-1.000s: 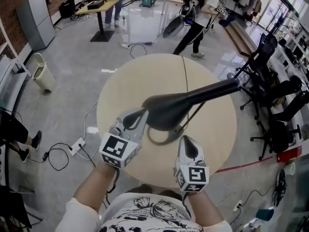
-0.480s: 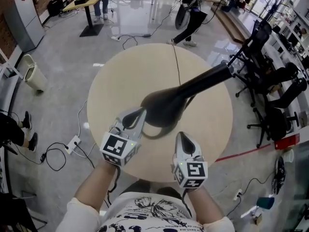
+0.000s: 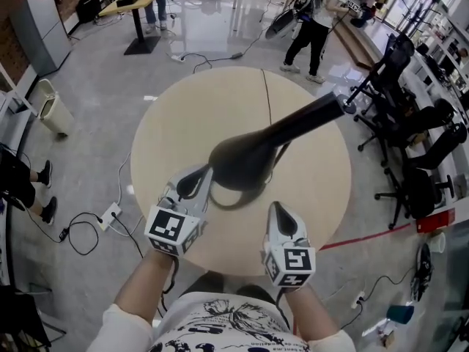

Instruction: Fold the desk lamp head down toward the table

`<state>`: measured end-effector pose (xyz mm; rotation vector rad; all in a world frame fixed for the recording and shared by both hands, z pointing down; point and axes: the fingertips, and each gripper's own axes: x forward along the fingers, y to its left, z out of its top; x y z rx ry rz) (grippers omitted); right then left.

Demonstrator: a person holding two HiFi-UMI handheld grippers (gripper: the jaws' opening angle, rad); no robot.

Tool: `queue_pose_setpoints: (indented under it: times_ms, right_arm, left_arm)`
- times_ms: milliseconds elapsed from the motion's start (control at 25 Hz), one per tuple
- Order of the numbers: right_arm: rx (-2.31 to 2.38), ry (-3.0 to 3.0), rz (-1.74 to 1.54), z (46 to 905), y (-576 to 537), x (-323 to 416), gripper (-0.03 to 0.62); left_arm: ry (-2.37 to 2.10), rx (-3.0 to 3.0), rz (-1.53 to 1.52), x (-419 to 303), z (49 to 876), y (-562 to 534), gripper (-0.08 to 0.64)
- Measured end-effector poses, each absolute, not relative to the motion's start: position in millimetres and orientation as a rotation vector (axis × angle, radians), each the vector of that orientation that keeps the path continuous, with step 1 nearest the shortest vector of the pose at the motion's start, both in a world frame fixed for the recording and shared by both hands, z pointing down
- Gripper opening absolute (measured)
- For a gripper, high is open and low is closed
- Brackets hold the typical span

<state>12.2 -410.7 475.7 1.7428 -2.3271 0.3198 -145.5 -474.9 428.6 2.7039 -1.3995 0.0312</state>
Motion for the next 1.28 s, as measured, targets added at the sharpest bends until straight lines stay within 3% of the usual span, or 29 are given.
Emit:
queue_pose_setpoints:
  times_ms: [320, 880, 1280]
  right_arm:
    - [1.67, -2.476, 0.315, 459.7, -390.0, 29.5, 0.009]
    - [1.334, -2.691, 0.101, 447.8, -269.4, 85.8, 0.009]
    - [1.302, -2.686, 0.141, 461.9, -206.1, 105.6, 0.009]
  left_arm:
    - [-1.571, 2.538, -0.04, -145.1, 423.3, -402.9, 0.003]
    - [-1.837, 2.333, -0.087, -52.4, 438.1, -239.4, 0.003]
    - [-1.875, 2.288, -0.08, -43.3, 443.6, -173.7, 0.003]
